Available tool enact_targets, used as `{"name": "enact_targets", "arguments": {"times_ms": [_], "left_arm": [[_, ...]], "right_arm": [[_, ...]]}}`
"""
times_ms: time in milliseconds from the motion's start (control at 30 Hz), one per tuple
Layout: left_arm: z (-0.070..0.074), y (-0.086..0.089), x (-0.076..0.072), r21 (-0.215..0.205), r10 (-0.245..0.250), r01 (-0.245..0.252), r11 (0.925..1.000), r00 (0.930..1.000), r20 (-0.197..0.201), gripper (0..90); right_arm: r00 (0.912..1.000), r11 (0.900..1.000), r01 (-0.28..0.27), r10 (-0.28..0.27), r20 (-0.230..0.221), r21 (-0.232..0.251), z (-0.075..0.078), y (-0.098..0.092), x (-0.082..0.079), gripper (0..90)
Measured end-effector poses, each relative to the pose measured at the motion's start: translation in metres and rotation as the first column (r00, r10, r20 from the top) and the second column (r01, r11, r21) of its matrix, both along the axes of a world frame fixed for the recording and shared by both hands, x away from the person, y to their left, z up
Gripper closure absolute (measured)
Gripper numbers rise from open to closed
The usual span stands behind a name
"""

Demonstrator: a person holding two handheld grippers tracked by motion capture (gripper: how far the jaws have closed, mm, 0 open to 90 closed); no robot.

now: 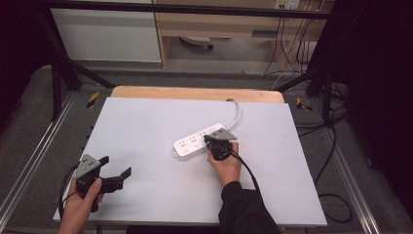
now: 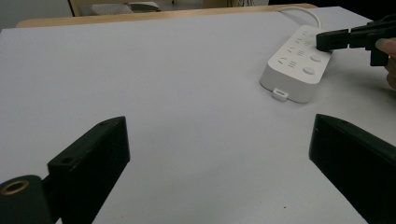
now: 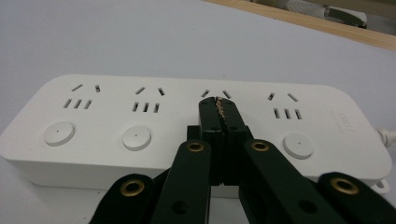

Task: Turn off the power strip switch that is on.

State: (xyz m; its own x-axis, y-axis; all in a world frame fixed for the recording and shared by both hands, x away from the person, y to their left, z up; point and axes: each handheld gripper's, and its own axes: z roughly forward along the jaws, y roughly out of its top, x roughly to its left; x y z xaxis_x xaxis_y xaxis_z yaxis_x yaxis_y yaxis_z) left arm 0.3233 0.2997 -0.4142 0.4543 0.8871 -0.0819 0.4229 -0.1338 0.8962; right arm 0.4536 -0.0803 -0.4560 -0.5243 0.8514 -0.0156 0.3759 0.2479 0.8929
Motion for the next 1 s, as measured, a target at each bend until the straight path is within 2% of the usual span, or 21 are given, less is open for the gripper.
{"name": "enact_targets", "arguments": {"times_ms": [300,733,867,1000], "left_arm": [[-0.0002,0.0001,0.0002,0.003,0.001,-0.001,1.0,1.0,-0.001,5.0],[-0.0008,-0.0003,0.0009,0.004,-0.002,0.002,1.0,1.0,-0.003,5.0],[-0.0008,0.0005,0.001,0.006,-0.001,0.001,1.0,1.0,-0.006,5.0],[-0.0011,-0.0001,0.0012,0.003,0.002,-0.002,1.0,1.0,-0.005,5.0]], "right_arm": [[1.0,1.0,-0.001,0.001,0.003,0.02,-0.0016,-0.0018,0.0,90.0],[1.0,1.0,-0.005,0.005,-0.008,0.003,0.0012,-0.0008,0.0012,90.0],[0.9995,1.0,-0.027,0.027,-0.015,0.011,0.0015,-0.0026,0.0018,90.0],[0.9994,1.0,-0.03,0.03,-0.016,-0.002,0.0027,-0.0021,0.0019,90.0]]}}
